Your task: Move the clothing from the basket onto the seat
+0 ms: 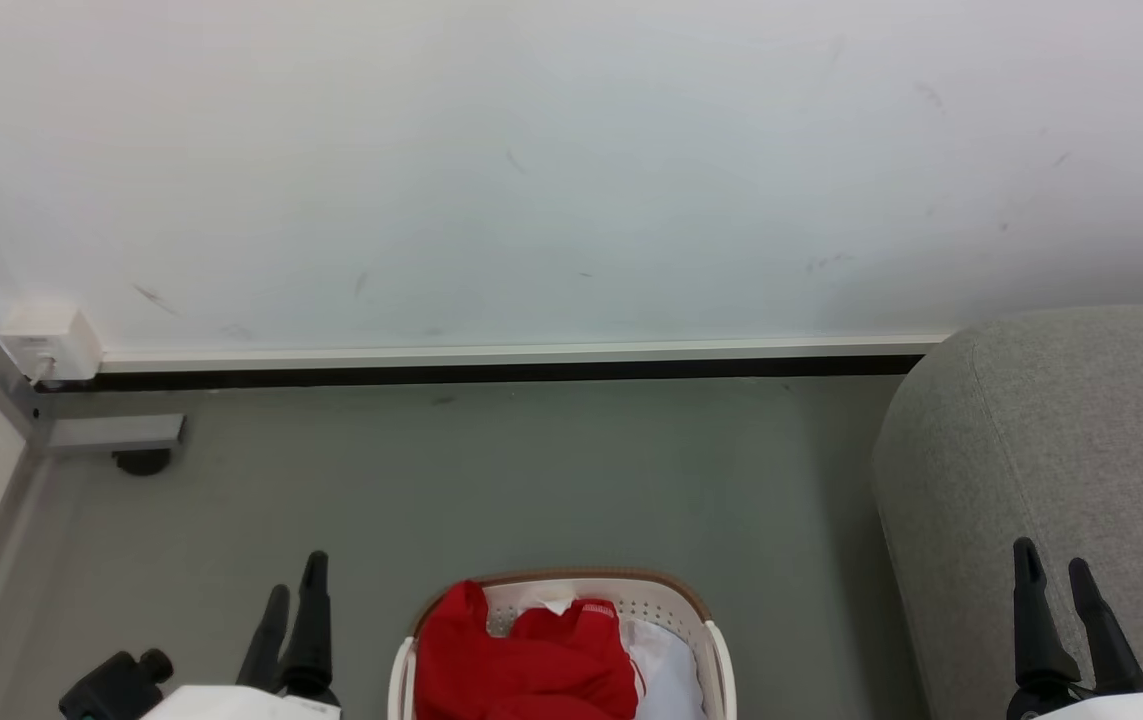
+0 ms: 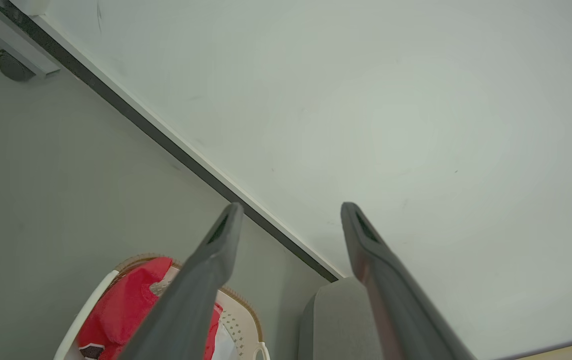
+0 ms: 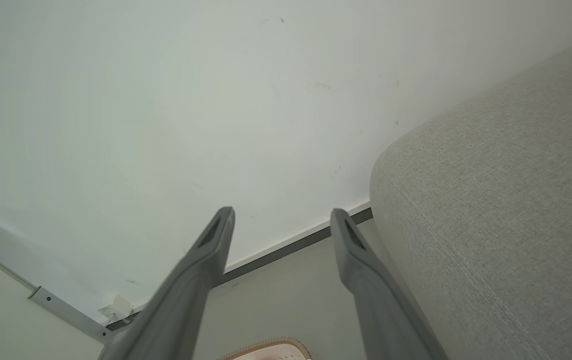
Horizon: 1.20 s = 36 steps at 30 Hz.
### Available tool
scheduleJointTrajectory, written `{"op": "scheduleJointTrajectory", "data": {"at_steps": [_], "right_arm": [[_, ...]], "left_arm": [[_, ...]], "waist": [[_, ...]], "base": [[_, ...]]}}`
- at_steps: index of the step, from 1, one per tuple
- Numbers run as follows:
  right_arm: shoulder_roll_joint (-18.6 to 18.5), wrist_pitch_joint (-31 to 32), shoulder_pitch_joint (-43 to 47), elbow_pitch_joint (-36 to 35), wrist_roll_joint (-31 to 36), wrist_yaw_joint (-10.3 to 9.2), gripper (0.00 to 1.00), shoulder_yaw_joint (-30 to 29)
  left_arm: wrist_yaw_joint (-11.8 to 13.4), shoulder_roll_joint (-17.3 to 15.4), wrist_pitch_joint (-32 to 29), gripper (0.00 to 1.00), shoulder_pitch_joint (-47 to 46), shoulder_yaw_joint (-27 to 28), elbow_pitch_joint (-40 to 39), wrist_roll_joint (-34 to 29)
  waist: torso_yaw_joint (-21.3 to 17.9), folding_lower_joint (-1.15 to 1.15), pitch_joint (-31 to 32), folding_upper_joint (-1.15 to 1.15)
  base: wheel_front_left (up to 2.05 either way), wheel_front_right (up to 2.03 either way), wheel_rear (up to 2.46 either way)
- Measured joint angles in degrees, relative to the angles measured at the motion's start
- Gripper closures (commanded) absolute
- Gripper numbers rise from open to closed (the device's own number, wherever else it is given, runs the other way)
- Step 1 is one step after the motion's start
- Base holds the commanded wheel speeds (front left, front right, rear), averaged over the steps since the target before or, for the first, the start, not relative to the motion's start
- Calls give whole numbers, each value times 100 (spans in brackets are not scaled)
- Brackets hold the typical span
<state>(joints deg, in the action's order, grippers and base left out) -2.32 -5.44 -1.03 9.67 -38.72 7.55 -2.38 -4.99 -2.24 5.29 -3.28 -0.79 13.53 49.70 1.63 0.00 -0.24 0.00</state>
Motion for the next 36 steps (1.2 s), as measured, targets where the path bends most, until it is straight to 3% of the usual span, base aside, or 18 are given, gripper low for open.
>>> {"op": "scheduleJointTrajectory", "data": {"at_steps": [21,36], "right_arm": [[-2,-327,99,-100,1434,0,0,22],[-10,-525,138,-88,2071,0,0,29]], "left_arm": [[85,-15,339,0,40,-187,-8,-1362],[134,-23,556,0,97,-250,-47,-2193]], "waist": [[60,0,24,0],[102,0,27,0]], "base": [[0,0,0],[0,0,0]]}}
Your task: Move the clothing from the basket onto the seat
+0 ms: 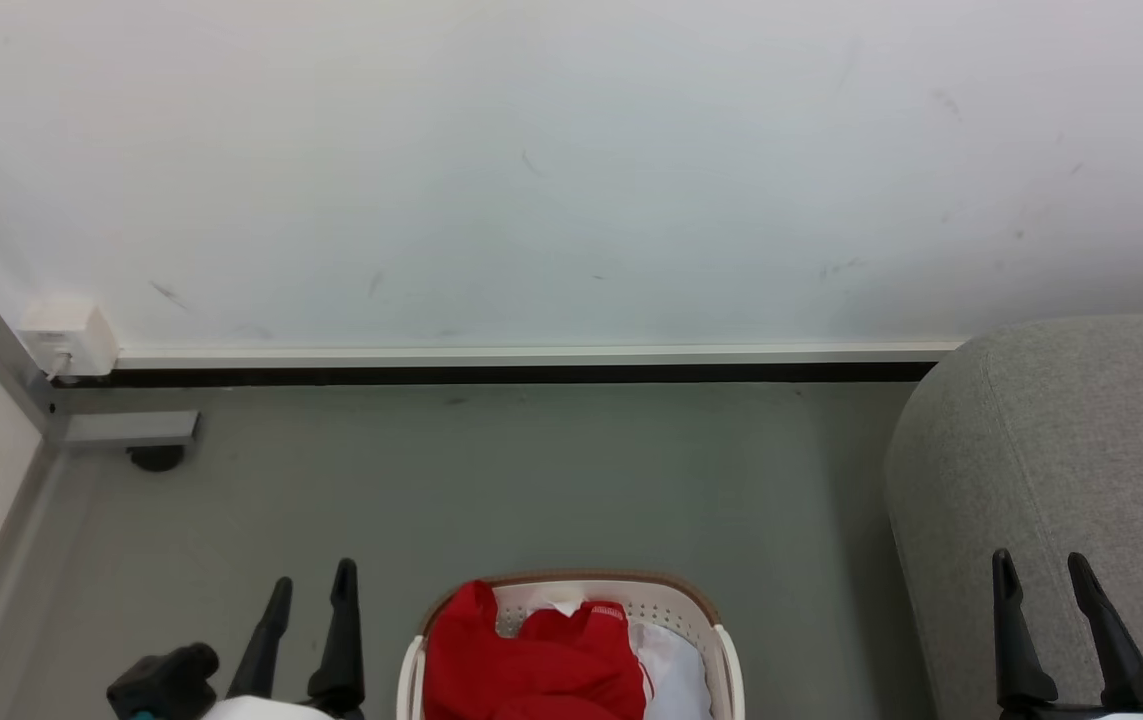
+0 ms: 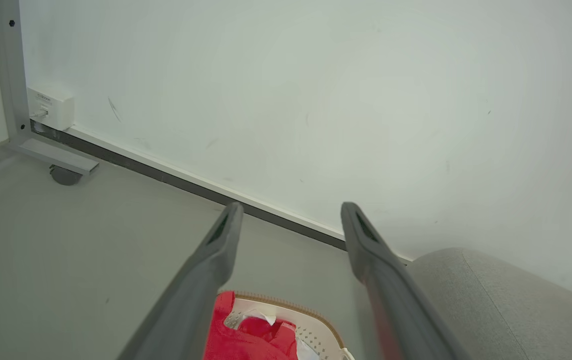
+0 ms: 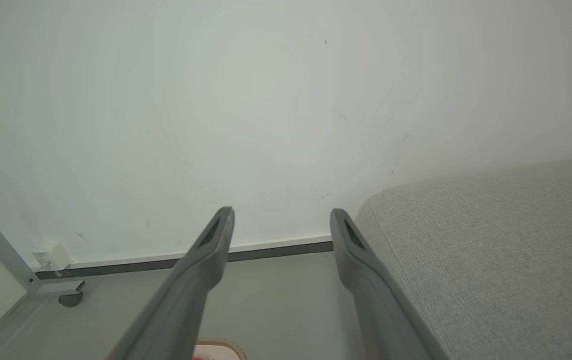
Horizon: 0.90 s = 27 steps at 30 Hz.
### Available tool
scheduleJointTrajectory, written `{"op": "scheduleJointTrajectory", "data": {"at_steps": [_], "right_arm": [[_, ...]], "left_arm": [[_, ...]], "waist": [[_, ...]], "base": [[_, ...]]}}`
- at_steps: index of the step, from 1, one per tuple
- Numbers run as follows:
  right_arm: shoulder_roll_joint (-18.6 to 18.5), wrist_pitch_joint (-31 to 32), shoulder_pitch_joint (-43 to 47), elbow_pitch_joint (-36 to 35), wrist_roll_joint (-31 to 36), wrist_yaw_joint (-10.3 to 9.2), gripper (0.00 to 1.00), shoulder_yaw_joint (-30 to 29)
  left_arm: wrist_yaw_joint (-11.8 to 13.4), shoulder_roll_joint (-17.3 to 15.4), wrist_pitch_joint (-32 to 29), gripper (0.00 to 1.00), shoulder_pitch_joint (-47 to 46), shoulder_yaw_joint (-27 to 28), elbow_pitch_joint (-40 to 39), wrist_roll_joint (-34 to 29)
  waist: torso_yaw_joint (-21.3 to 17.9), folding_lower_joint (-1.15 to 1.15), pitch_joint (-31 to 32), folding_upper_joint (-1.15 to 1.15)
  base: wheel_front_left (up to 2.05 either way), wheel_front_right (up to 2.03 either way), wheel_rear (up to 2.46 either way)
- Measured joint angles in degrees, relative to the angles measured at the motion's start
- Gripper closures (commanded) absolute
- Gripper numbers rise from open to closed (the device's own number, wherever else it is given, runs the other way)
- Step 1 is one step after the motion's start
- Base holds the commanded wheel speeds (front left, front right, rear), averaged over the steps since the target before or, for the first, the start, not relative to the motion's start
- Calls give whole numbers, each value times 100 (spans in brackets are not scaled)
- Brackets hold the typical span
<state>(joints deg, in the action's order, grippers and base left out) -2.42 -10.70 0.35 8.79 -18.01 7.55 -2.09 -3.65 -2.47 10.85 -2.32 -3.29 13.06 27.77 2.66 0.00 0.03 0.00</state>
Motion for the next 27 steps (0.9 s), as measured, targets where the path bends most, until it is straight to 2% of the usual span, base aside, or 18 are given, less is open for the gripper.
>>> {"op": "scheduleJointTrajectory", "data": {"at_steps": [27], "right_arm": [[-20,-301,87,232,534,0,0,-52]], "left_arm": [[0,-12,292,0,71,-29,47,-1282]], "waist": [[53,0,28,0]], "base": [[0,0,0]]}}
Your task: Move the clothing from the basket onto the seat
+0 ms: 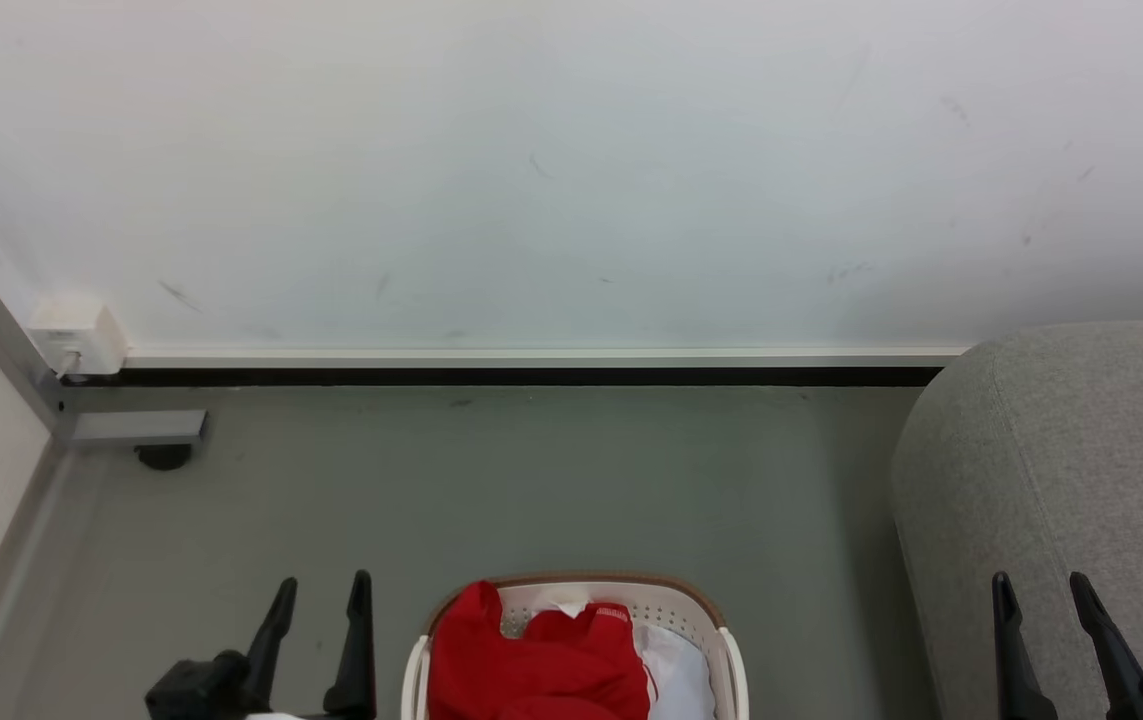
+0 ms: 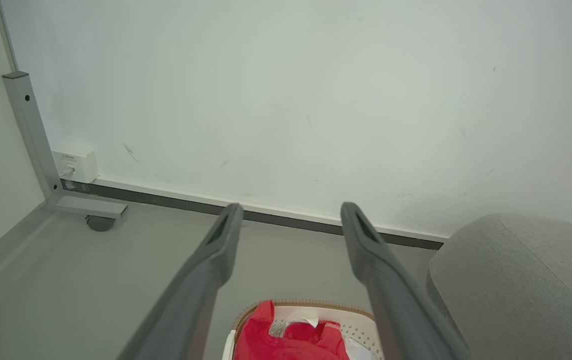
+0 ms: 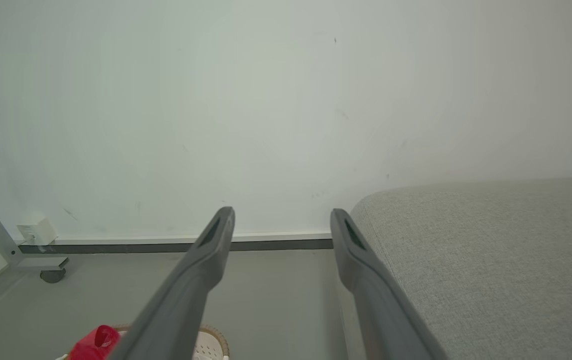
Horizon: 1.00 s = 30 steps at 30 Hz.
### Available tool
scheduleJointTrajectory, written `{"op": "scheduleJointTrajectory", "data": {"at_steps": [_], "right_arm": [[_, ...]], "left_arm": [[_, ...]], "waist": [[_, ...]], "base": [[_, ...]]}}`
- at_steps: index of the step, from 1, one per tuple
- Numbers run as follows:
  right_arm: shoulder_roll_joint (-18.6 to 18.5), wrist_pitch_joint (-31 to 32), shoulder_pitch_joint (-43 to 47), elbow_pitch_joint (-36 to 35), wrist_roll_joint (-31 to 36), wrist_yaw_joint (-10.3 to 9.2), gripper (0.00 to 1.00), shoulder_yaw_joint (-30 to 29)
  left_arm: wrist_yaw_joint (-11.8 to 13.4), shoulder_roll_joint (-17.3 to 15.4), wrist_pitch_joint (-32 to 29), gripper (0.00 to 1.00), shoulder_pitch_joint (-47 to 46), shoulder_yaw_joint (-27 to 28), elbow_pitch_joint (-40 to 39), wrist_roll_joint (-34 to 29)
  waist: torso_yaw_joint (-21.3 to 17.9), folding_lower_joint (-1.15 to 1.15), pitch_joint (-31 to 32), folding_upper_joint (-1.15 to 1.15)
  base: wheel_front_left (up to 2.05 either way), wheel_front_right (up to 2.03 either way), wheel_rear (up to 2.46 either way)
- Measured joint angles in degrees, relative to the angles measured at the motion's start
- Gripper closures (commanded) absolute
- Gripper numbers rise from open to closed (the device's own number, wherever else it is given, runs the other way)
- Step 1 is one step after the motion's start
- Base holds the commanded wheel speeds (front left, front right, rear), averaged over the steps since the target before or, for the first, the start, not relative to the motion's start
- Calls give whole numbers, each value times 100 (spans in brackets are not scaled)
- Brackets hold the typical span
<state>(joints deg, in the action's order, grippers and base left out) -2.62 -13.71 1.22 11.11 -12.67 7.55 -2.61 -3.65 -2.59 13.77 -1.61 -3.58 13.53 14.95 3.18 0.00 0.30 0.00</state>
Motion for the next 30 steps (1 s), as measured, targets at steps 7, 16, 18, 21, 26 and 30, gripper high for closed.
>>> {"op": "scheduleJointTrajectory", "data": {"at_steps": [7,16,18,21,26,30], "right_arm": [[-4,-82,0,73,8,0,0,-12],[-9,-134,-4,129,-53,0,0,15],[-9,-134,-13,140,-80,0,0,31],[-10,-134,-44,151,-103,0,0,76],[-10,-135,-115,136,-143,0,0,168],[-11,-134,-239,70,-165,0,0,234]], "left_arm": [[-1,-3,85,0,5,-25,60,-276],[-3,-8,135,0,18,-38,82,-419],[-9,-8,135,0,18,-33,88,-419],[-33,-9,135,0,18,-27,102,-419],[-66,-10,135,0,-1,-65,155,-421],[-148,-12,136,0,-205,-172,244,-481]], "waist": [[8,0,0,0],[-1,0,-1,0],[-16,0,-11,0],[-58,0,-39,0],[-193,0,-115,0],[-326,0,-275,0]], "base": [[0,0,0],[0,0,0],[0,0,0],[0,0,0],[0,0,0],[0,0,0]]}}
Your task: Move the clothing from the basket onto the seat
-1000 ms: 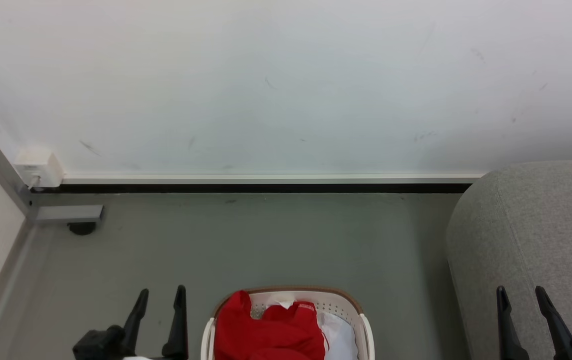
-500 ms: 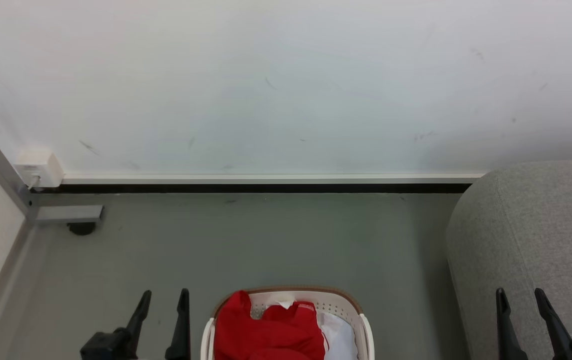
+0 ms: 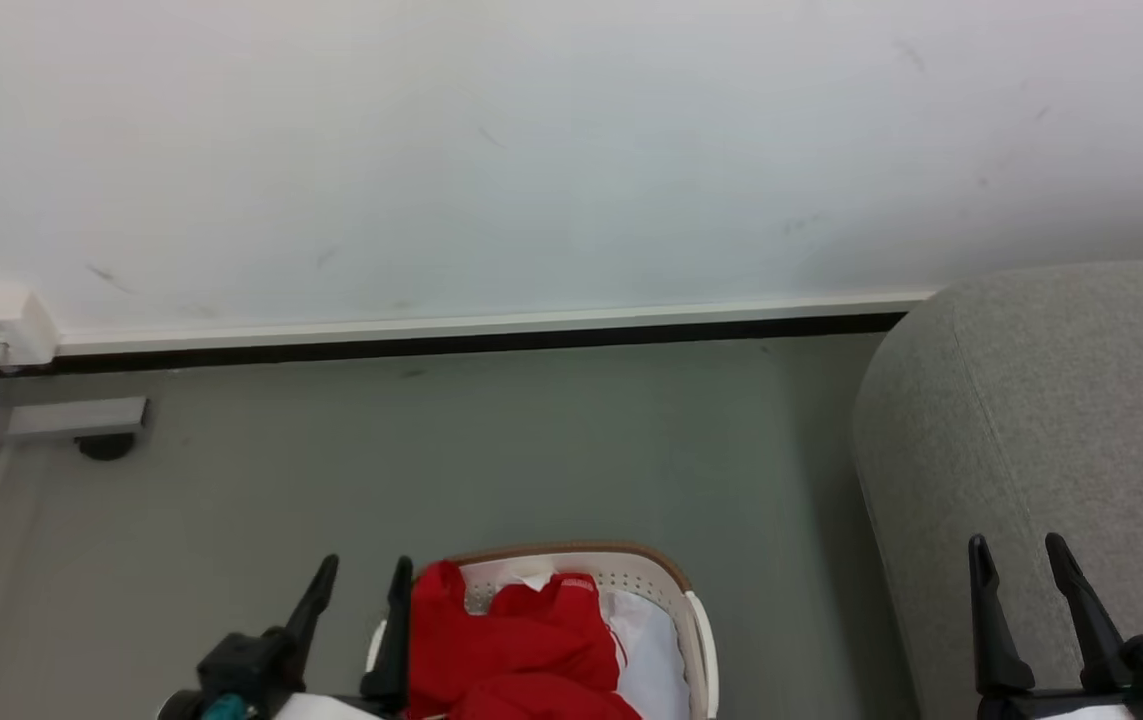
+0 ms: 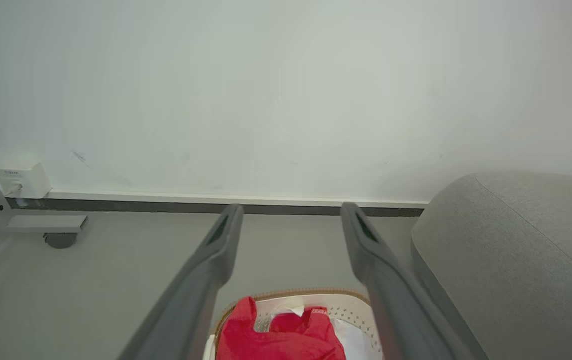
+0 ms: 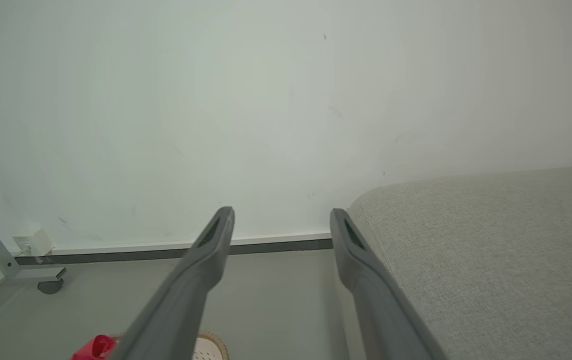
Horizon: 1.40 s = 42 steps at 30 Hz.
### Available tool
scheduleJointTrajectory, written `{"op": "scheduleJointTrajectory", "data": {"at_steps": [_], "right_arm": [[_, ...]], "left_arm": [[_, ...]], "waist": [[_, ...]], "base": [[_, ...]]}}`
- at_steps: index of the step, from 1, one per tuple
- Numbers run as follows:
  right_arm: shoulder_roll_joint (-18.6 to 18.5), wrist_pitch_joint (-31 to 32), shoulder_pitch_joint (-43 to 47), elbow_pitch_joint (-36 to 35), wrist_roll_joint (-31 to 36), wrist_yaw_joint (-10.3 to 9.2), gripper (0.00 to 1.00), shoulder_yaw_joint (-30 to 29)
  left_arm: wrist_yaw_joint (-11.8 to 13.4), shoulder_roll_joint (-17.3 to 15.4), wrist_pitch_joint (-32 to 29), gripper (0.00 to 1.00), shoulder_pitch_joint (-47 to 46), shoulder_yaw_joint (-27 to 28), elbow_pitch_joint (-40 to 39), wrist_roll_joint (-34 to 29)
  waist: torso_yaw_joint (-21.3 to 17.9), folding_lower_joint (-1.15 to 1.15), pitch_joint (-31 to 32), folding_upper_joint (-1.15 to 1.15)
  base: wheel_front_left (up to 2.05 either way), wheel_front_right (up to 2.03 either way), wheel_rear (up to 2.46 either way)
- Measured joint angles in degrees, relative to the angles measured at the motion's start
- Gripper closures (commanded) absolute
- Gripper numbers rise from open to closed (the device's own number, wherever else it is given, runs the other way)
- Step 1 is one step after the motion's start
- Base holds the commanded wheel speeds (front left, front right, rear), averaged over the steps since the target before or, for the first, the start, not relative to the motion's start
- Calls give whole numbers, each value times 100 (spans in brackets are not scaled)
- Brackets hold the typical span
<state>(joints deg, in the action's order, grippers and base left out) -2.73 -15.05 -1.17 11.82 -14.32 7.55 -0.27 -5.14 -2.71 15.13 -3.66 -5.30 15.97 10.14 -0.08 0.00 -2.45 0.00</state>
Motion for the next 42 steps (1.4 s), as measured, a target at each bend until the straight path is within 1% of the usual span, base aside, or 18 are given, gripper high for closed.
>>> {"op": "scheduleJointTrajectory", "data": {"at_steps": [3,6,13,17,22,27,28,30,32,36,39,40,41,42], "right_arm": [[-2,-10,-107,-69,-38,0,0,60],[-3,-11,-250,-132,-90,0,0,143],[-2,-12,-561,-287,-289,0,0,344],[-7,-12,-726,-380,-371,0,0,416],[-5,-12,-900,-509,-530,0,0,487],[-7,-12,-1072,-643,-653,1,0,527],[-7,-12,-1127,-677,-690,0,0,536],[-9,-12,-1193,-716,-703,0,0,539],[-7,-12,-1261,-749,-714,0,0,549],[-8,-12,-1401,-825,-745,0,0,565],[-7,-12,-1458,-853,-753,0,0,563],[-7,-12,-1472,-853,-753,0,0,555],[-7,-12,-1485,-851,-753,0,0,539],[-7,-12,-1491,-846,-751,0,0,521]], "left_arm": [[-90,0,0,0,-202,-204,230,-143],[-171,-19,0,0,-476,-494,715,-274],[-224,-292,-4,0,-1394,-1214,2290,-411],[-230,-415,-205,0,-1931,-1617,3136,-401],[-235,-572,-610,0,-2476,-1906,3951,-300],[-238,-732,-782,0,-2976,-2115,4467,-226],[-238,-742,-913,0,-3145,-2215,4652,-141],[-238,-734,-1092,0,-3250,-2342,4799,36],[-238,-754,-1227,0,-3333,-2517,4890,185],[-238,-893,-1374,0,-3567,-2788,4990,447],[-238,-897,-1508,0,-3587,-3009,5016,700],[-238,-888,-1525,59,-3587,-3095,5011,824],[-238,-877,-1559,100,-3587,-3194,4996,903],[-238,-862,-1582,100,-3583,-3292,4980,967]], "waist": [[-122,0,-173,0],[-261,0,-392,0],[-636,1,-942,0],[-860,1,-1261,0],[-1104,1,-1675,0],[-1291,1,-2128,0],[-1349,1,-2320,0],[-1398,1,-2512,0],[-1440,1,-2702,0],[-1509,1,-3064,0],[-1544,1,-3280,0],[-1549,1,-3330,0],[-1546,1,-3364,0],[-1529,1,-3378,0]], "base": [[0,0,0],[0,0,0],[0,0,0],[0,0,0],[0,0,0],[0,0,0],[0,0,0],[0,0,0],[0,0,0],[0,0,0],[0,0,0],[0,0,0],[0,0,0],[0,0,0]]}}
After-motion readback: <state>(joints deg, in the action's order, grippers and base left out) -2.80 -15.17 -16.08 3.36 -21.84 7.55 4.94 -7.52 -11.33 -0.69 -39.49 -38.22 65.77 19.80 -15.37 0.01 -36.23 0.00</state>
